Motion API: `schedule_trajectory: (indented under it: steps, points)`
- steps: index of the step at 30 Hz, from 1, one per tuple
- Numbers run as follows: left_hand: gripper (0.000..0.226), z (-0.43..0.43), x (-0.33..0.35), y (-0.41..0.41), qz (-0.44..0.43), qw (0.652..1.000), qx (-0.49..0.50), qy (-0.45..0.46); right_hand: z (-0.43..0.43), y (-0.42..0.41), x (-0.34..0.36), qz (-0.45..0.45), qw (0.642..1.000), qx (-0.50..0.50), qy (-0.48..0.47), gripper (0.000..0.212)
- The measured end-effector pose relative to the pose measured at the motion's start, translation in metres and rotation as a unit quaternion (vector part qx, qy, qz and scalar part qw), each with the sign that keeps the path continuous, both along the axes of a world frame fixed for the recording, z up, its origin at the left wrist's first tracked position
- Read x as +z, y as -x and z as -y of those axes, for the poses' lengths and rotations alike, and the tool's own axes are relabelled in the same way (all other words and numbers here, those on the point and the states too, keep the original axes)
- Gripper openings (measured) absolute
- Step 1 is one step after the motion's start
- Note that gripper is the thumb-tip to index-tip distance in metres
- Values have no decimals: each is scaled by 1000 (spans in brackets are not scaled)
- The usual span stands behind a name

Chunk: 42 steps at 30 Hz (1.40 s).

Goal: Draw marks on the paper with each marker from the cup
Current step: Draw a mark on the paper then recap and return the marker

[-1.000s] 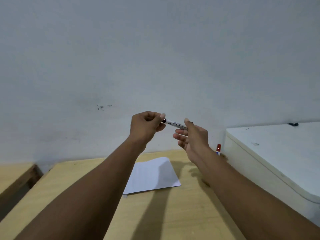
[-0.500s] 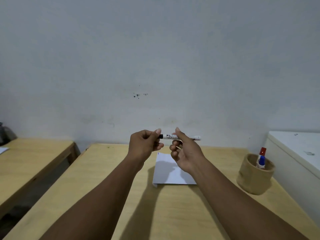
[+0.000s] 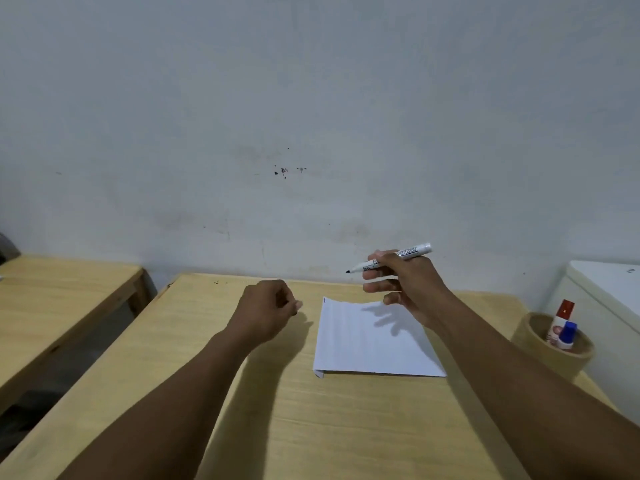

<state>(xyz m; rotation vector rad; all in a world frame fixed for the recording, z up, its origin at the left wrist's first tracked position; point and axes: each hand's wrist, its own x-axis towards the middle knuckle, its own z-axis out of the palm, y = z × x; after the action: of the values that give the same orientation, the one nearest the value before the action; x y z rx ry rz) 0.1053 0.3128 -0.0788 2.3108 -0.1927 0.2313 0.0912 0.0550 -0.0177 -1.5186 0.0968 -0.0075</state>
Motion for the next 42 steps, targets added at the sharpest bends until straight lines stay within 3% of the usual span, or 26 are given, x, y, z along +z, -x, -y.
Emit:
schedule_trajectory:
  steps: [6,10,14,18,24,37,42]
  points:
    - [12,18,-30,-16,-15,987,-50,-150,-16,-29,-41,-2,996,-58,73,10]
    - [17,23,-45,-16,29,987,-48,-150,-32,-40,-60,-3,995,-58,77,14]
    - [48,23,-59,-15,63,992,-40,-99,-41,-49,-74,-7,994,-54,94,22]
    - [66,26,-66,-15,84,979,-75,-170,-45,-58,-85,-6,994,-67,90,12]
    - [62,24,-65,-17,85,969,-85,-214,-46,-58,-107,0,986,-97,137,15]
    - [62,24,-67,-19,81,971,-82,-208,-46,-63,-118,22,972,-92,214,22]
    - [62,24,-66,-20,73,971,-84,-212,-44,-63,-119,21,976,-79,204,18]
